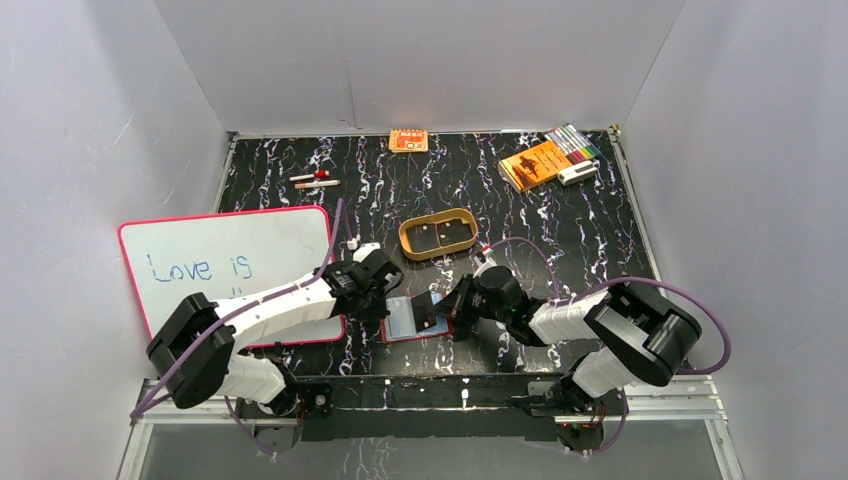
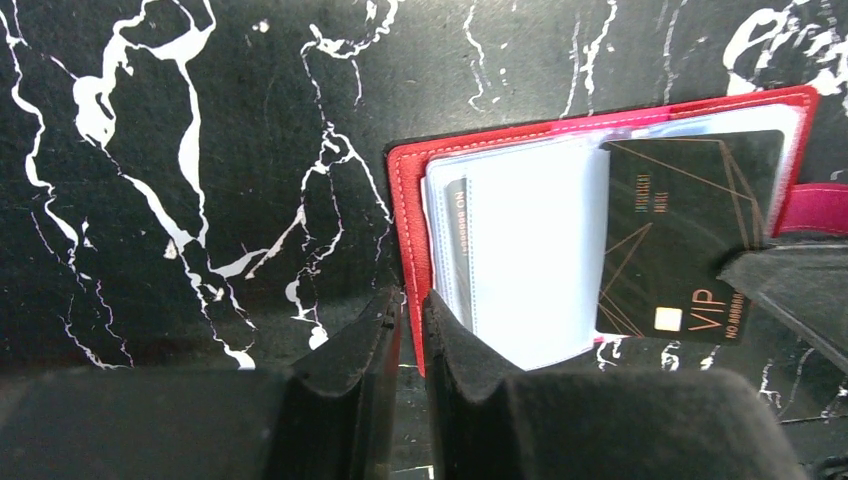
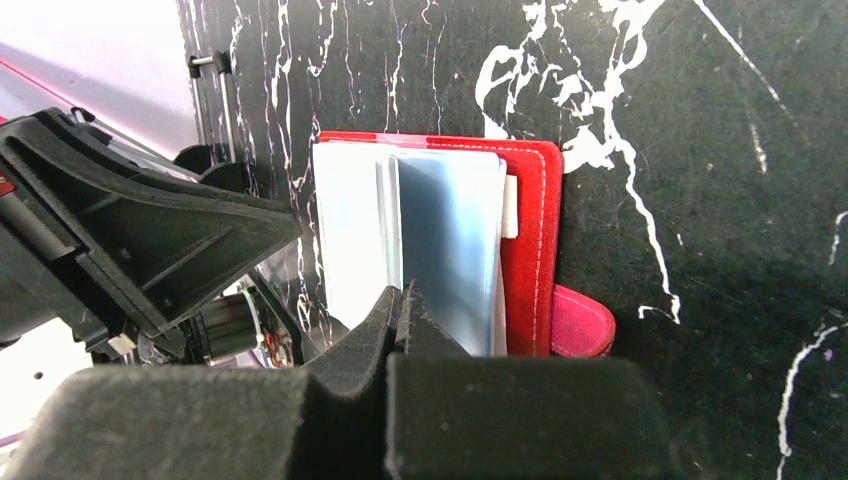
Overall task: Put the credit cards into the card holder
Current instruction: Insert the credit card into the card holder.
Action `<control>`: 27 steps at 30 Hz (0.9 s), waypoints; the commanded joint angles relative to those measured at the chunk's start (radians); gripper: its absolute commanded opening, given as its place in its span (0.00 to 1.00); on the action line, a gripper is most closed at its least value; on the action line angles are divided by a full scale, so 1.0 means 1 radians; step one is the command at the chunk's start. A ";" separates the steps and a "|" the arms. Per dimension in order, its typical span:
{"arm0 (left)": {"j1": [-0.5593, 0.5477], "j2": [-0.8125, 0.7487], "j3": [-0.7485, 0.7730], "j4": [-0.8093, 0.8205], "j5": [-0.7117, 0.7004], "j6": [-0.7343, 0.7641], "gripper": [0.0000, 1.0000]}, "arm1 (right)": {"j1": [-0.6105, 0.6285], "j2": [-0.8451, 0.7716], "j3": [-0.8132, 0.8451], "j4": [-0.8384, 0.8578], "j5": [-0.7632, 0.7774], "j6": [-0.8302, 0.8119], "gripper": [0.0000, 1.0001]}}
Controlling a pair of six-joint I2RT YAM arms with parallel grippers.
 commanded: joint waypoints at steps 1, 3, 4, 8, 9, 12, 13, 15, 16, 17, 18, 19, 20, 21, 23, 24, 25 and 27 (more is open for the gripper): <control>-0.004 0.030 -0.019 -0.036 -0.018 -0.016 0.12 | 0.011 0.013 -0.027 0.084 0.016 0.001 0.00; -0.004 0.051 -0.022 -0.035 -0.013 -0.020 0.11 | 0.011 0.020 -0.036 0.109 0.013 0.001 0.00; -0.004 0.058 -0.025 -0.035 -0.012 -0.022 0.10 | 0.011 0.026 -0.041 0.122 0.013 0.004 0.00; -0.004 0.075 -0.039 -0.028 -0.007 -0.029 0.07 | 0.017 0.051 -0.066 0.205 0.007 0.022 0.00; -0.004 0.076 -0.043 -0.025 -0.006 -0.030 0.07 | 0.017 0.056 -0.074 0.232 0.006 0.029 0.00; -0.004 0.078 -0.051 -0.018 -0.001 -0.035 0.06 | 0.021 0.066 -0.095 0.310 0.006 0.045 0.00; -0.004 0.078 -0.052 -0.018 0.000 -0.035 0.05 | 0.024 0.067 -0.098 0.324 0.007 0.048 0.00; -0.004 0.080 -0.054 -0.016 0.000 -0.035 0.05 | 0.027 0.066 -0.098 0.337 0.004 0.049 0.00; -0.004 0.081 -0.053 -0.014 0.001 -0.035 0.05 | 0.027 0.065 -0.097 0.340 0.005 0.049 0.00; -0.004 0.081 -0.053 -0.013 0.001 -0.035 0.04 | 0.030 0.063 -0.097 0.344 0.005 0.049 0.00; -0.004 0.082 -0.053 -0.012 0.003 -0.036 0.04 | 0.030 0.062 -0.097 0.348 0.006 0.049 0.00; -0.004 0.082 -0.055 -0.010 0.004 -0.036 0.04 | 0.031 0.060 -0.097 0.349 0.007 0.050 0.00; -0.004 0.083 -0.055 -0.010 0.005 -0.035 0.04 | 0.032 0.059 -0.098 0.351 0.010 0.051 0.00; -0.004 0.084 -0.056 -0.007 0.007 -0.036 0.04 | 0.033 0.059 -0.098 0.354 0.013 0.052 0.00; -0.004 0.085 -0.058 -0.004 0.010 -0.034 0.03 | 0.034 0.060 -0.098 0.356 0.015 0.053 0.00; -0.004 0.085 -0.059 -0.003 0.010 -0.034 0.03 | 0.035 0.062 -0.098 0.357 0.016 0.054 0.00; -0.004 0.086 -0.059 -0.003 0.012 -0.035 0.03 | 0.034 0.066 -0.098 0.362 0.016 0.056 0.00; -0.004 0.086 -0.059 -0.002 0.012 -0.034 0.03 | 0.037 0.076 -0.100 0.377 0.016 0.062 0.00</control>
